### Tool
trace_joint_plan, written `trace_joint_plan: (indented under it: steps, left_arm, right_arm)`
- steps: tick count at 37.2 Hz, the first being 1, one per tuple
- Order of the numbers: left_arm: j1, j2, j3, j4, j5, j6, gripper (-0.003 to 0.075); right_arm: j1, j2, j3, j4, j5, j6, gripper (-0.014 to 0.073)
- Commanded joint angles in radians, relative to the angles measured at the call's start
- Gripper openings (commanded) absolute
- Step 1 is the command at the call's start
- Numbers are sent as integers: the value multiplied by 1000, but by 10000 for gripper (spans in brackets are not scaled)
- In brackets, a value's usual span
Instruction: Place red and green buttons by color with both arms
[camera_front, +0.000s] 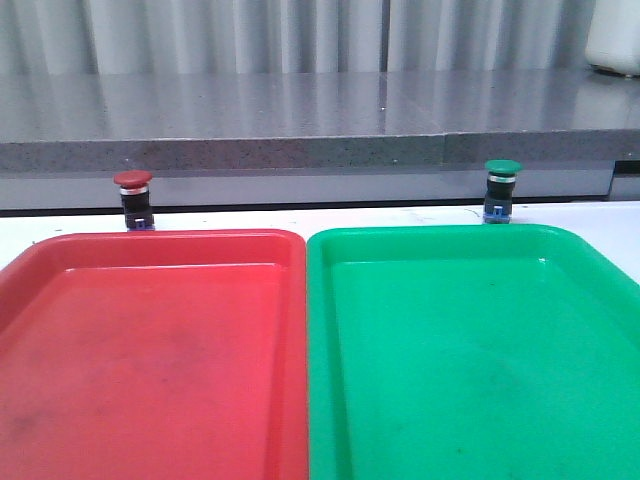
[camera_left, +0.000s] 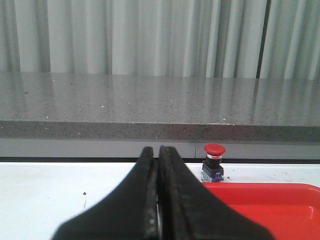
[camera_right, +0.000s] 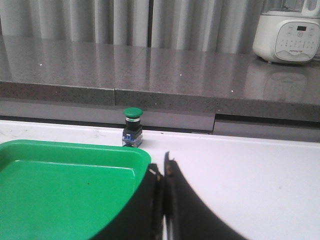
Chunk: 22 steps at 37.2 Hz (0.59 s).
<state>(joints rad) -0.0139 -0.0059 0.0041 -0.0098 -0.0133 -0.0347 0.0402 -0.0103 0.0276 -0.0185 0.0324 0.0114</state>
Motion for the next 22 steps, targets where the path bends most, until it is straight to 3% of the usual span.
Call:
trace_joint_plan:
  steps: [1,22]
  left_arm:
    - [-4,-15,24,-8,-86,-1,-20]
    - [-4,-15,24,-5,-96,-1,-20]
  right_arm:
    - [-5,-17,-7,2,-92,-2,-70]
    - [-5,-17,-7,2,-92,-2,-70]
